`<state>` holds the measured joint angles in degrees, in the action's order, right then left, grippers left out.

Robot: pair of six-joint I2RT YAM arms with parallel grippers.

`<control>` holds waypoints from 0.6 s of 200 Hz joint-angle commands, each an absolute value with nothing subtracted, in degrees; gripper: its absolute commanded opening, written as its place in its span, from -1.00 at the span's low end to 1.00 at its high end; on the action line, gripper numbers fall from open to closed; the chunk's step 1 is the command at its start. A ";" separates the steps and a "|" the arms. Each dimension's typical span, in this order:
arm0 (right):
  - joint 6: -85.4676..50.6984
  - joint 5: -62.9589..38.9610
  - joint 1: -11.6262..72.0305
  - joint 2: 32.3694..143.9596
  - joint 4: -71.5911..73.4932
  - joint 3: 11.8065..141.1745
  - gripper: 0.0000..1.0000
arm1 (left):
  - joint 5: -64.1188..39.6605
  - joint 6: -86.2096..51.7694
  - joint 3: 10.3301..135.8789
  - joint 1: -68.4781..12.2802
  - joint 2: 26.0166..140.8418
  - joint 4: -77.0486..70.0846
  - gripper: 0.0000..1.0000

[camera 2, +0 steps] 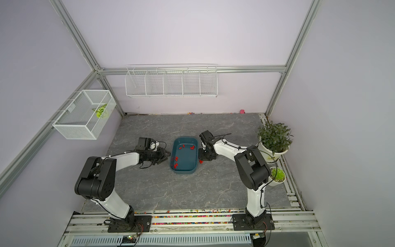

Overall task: Take the screw protection sleeves out of the storage box
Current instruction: Place the screw protection sleeve at the center of the board.

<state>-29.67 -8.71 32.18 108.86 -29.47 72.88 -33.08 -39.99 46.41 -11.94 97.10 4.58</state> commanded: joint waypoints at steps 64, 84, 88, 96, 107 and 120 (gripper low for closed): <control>-22.95 -0.57 37.86 94.59 -22.68 71.48 -0.48 | -33.66 -39.24 47.38 -11.80 97.59 4.39 -0.06; -20.71 -4.62 39.19 94.99 -19.56 72.24 -0.46 | -33.65 -39.20 47.54 -11.80 97.76 4.48 -0.06; -20.54 -5.40 39.33 95.35 -19.16 72.60 -0.46 | -33.62 -39.16 47.48 -11.86 97.81 4.40 -0.06; -20.32 -7.01 39.59 96.43 -18.69 73.38 -0.46 | -33.63 -39.20 47.58 -11.85 97.81 4.48 -0.06; -19.88 -8.99 40.00 98.17 -18.42 74.72 -0.46 | -33.61 -39.20 47.56 -11.83 97.83 4.43 -0.06; -18.96 -11.02 40.75 100.38 -18.48 76.55 -0.48 | -33.65 -39.19 47.59 -11.80 97.86 4.48 -0.06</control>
